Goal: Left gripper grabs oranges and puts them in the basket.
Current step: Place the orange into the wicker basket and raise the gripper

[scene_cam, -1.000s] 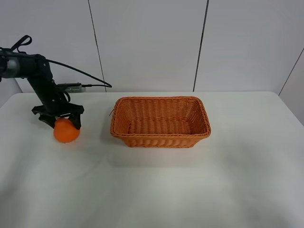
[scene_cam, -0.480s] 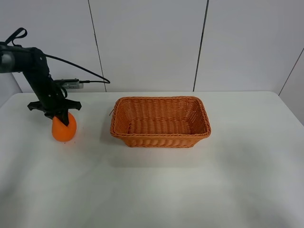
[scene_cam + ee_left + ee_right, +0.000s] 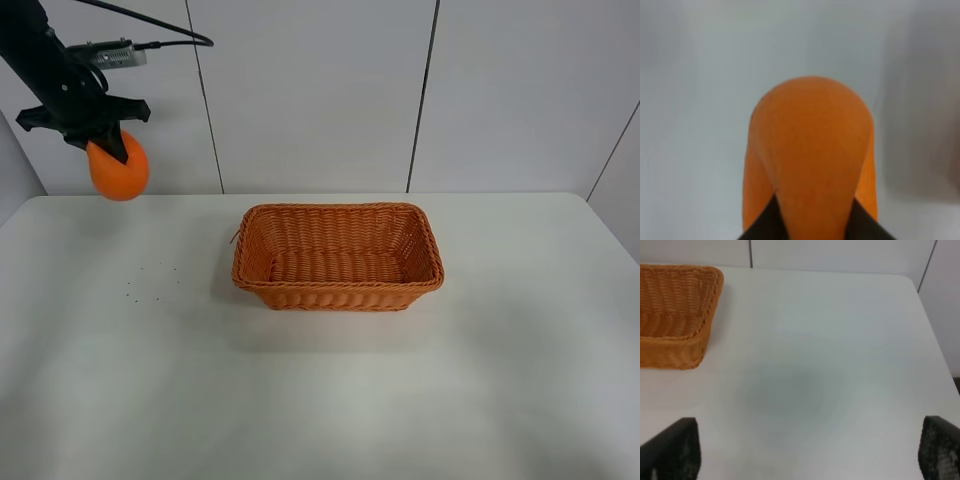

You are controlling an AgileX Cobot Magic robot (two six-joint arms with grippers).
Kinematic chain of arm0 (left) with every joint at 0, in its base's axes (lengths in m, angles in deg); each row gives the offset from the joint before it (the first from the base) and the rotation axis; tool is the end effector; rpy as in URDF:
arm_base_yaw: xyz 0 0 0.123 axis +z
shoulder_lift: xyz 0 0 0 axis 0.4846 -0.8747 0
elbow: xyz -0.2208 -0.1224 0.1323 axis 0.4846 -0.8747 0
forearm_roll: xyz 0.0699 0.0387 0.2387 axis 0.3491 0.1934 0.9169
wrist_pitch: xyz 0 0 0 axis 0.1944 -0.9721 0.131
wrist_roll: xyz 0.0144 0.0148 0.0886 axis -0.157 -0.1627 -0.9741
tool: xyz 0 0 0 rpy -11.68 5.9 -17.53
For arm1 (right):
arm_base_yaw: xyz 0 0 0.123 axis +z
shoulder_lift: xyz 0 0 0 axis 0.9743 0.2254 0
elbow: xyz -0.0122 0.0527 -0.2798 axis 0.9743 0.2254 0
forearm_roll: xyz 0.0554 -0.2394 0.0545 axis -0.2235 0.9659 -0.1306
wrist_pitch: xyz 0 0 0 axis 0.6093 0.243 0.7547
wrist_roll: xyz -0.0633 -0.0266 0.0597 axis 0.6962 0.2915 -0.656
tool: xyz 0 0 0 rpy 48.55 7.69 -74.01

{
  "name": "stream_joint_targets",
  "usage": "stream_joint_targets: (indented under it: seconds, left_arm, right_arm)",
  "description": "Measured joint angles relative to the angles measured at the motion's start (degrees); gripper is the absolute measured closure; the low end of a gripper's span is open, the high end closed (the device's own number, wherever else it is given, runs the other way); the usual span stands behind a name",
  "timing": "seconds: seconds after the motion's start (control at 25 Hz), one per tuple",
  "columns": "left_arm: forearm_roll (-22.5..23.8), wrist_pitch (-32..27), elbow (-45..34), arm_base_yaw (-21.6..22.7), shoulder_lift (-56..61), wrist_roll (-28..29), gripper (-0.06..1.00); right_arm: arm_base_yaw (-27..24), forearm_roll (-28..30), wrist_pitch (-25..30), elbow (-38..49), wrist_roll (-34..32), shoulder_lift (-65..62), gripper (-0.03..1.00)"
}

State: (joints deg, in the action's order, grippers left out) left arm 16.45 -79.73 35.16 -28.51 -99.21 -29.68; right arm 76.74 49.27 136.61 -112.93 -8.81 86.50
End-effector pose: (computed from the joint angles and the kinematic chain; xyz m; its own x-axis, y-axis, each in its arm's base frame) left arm 0.4580 -0.0003 0.3008 -0.9106 0.0123 -0.4132 0.0279 0.9991 -0.0318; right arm -0.0043 0.0005 0.2797 -0.4210 -0.0087 -0.9070 -0.0045 1.0000 -0.0075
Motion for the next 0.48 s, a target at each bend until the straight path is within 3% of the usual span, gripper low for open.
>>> stream_joint_targets:
  seconds: [0.2, 0.48]
  left_arm:
    - [0.05, 0.0, 1.51, -3.73, 0.25, 0.23, 0.73]
    - [-0.47, 0.05, 1.56, -16.96, 0.01, 0.5, 0.73]
  right_arm:
    - [0.0, 0.0, 0.0, 0.0, 0.0, 0.0, 0.27]
    - [0.0, 0.0, 0.0, 0.0, 0.0, 0.0, 0.27]
